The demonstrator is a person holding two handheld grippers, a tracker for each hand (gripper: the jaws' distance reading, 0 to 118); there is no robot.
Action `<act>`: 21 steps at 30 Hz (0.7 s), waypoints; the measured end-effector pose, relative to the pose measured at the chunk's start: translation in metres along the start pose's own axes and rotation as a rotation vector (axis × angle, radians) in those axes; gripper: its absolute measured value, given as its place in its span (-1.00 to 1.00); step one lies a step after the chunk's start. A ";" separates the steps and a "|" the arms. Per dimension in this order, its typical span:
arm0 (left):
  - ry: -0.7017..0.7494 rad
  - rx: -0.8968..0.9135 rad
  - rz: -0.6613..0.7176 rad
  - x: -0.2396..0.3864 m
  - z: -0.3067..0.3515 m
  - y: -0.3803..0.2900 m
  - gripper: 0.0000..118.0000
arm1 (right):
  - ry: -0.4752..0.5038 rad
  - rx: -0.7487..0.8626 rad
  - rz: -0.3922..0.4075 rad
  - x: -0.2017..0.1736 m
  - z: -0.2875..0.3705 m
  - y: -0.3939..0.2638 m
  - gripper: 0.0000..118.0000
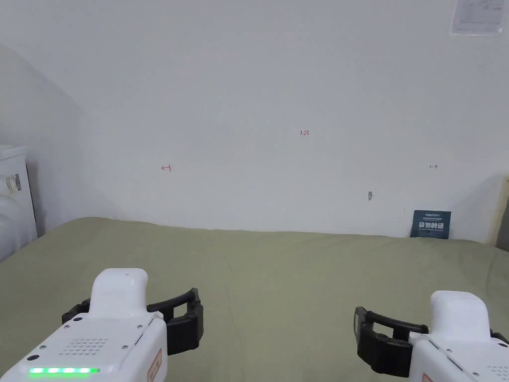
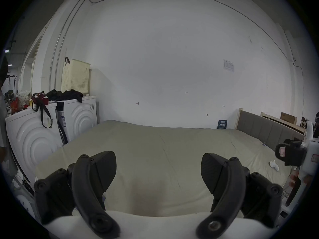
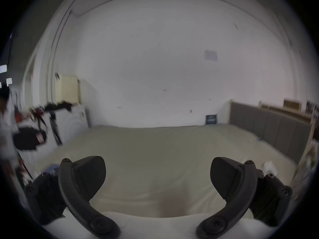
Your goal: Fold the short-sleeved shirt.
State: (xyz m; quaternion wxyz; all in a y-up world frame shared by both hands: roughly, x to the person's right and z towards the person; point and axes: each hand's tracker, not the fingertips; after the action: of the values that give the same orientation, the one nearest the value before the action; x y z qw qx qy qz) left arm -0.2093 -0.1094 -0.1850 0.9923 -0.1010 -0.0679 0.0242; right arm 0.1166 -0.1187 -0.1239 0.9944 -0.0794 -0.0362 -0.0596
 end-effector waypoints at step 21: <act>0.018 -0.040 0.032 -0.013 -0.008 -0.005 0.75 | 0.018 -0.130 -0.197 -0.001 0.008 0.014 1.00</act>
State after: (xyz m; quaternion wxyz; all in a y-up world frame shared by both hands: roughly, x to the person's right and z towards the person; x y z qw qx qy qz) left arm -0.2210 -0.1165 -0.1937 0.9901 -0.1223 -0.0581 0.0378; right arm 0.1172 -0.1037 -0.1179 0.9768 -0.1393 -0.0308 -0.1599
